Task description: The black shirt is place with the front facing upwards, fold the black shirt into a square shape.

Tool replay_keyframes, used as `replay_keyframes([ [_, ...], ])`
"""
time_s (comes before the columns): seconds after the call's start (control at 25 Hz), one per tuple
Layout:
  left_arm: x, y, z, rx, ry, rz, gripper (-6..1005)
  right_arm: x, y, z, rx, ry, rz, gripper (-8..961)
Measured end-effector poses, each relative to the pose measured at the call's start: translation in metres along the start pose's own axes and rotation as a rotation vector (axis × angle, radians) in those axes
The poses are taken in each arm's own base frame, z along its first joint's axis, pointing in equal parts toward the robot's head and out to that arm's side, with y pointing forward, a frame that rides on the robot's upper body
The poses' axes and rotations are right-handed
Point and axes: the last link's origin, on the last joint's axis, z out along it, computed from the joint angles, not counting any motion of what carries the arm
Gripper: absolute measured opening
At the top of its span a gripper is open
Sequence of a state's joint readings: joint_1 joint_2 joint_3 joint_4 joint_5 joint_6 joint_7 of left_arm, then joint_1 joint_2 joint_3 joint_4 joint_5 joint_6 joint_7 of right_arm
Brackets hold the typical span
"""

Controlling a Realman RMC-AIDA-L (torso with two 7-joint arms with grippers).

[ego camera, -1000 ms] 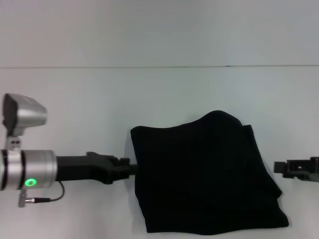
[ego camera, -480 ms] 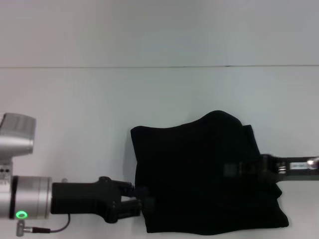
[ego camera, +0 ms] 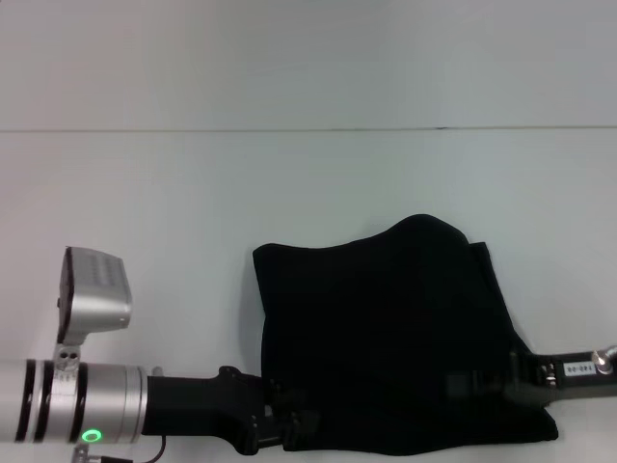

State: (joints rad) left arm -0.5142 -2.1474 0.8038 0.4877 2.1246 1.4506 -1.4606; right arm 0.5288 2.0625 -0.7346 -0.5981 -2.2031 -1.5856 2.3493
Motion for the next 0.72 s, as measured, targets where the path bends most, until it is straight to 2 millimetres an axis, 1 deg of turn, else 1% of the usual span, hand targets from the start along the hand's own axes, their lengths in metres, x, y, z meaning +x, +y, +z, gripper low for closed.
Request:
replay_keyframes([
  [0.12,-0.001,-0.001,0.002,0.01,-0.007,-0.002,341,0.004,-0.007,-0.007,0.022,-0.017,0.011,0],
  [0.24,-0.003,-0.001,0.003,0.016,-0.008,-0.011,341,0.003,-0.014,-0.013,0.052,-0.042,0.008,0],
  [0.56,-0.005,-0.004,0.004,0.033,-0.012,-0.025,340,0.019,-0.028,-0.018,0.092,-0.018,0.045,0],
  [0.72,-0.006,-0.004,0.005,0.036,-0.014,-0.03,340,0.022,-0.034,-0.024,0.116,-0.035,0.057,0],
])
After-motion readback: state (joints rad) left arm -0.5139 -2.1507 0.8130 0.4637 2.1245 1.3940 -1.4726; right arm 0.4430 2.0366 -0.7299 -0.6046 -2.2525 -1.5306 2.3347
